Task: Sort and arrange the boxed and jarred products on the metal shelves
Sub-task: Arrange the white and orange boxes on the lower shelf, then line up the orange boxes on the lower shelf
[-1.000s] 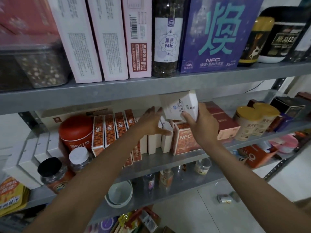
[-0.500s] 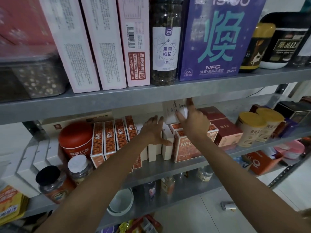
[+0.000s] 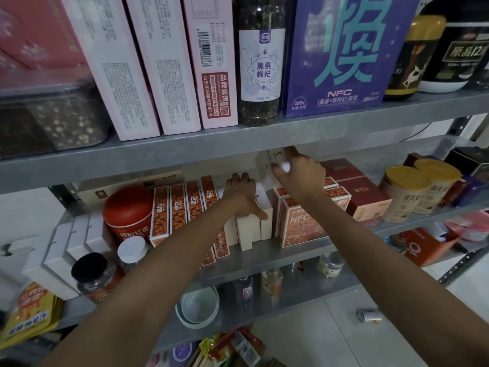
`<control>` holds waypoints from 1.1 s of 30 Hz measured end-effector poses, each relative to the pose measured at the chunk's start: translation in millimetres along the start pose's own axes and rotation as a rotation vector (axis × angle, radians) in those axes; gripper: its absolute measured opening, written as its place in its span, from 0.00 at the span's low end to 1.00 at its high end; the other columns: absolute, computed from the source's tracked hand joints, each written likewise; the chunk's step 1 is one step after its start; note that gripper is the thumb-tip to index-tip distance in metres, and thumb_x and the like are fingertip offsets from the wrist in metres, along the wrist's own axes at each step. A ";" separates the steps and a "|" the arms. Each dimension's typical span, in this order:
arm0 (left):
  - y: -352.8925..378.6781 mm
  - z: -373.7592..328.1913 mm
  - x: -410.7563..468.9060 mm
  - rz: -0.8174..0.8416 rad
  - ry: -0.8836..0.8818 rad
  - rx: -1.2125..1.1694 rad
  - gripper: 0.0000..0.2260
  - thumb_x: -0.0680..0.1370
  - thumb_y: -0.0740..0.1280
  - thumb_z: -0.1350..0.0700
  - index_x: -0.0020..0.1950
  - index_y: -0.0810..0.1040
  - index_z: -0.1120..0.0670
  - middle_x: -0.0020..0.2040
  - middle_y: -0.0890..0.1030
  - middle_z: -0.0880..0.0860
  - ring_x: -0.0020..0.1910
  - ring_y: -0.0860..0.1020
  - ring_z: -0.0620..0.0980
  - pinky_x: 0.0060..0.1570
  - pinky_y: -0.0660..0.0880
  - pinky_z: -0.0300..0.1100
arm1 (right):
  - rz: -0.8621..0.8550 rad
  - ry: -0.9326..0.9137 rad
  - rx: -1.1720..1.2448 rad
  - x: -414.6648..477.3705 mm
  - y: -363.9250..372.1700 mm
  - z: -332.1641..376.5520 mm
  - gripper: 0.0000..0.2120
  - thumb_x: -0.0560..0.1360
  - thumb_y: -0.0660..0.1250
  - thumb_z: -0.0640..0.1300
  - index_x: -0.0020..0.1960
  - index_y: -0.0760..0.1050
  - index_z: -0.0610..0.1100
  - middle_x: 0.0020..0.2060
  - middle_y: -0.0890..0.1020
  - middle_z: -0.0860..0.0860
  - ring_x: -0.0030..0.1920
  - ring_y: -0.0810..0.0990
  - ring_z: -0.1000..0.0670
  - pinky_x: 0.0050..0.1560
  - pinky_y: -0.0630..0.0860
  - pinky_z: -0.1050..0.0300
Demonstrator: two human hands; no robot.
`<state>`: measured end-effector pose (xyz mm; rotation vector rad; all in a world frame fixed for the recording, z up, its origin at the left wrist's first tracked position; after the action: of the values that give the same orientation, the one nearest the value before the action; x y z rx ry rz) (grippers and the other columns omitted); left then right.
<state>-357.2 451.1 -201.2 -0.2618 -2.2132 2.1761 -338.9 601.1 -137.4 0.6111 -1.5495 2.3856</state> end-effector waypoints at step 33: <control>9.8 -4.4 -7.6 -0.125 0.137 -0.093 0.41 0.73 0.72 0.43 0.79 0.55 0.53 0.78 0.57 0.55 0.76 0.55 0.58 0.71 0.55 0.51 | 0.495 -0.169 -0.064 20.7 68.8 -7.6 0.23 0.82 0.50 0.58 0.72 0.70 0.50 0.67 0.68 0.44 0.70 0.61 0.42 0.70 0.59 0.37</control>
<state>-348.1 454.5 -210.1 -0.2590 -2.1955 1.9350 -387.0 578.9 -186.5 0.4667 -2.0420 2.6691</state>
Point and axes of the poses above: each hand's wrist, its own x-axis towards the middle knuckle, its own y-axis out of the palm, z = x × y, the point moved 4 cm from there along x, towards the middle knuckle
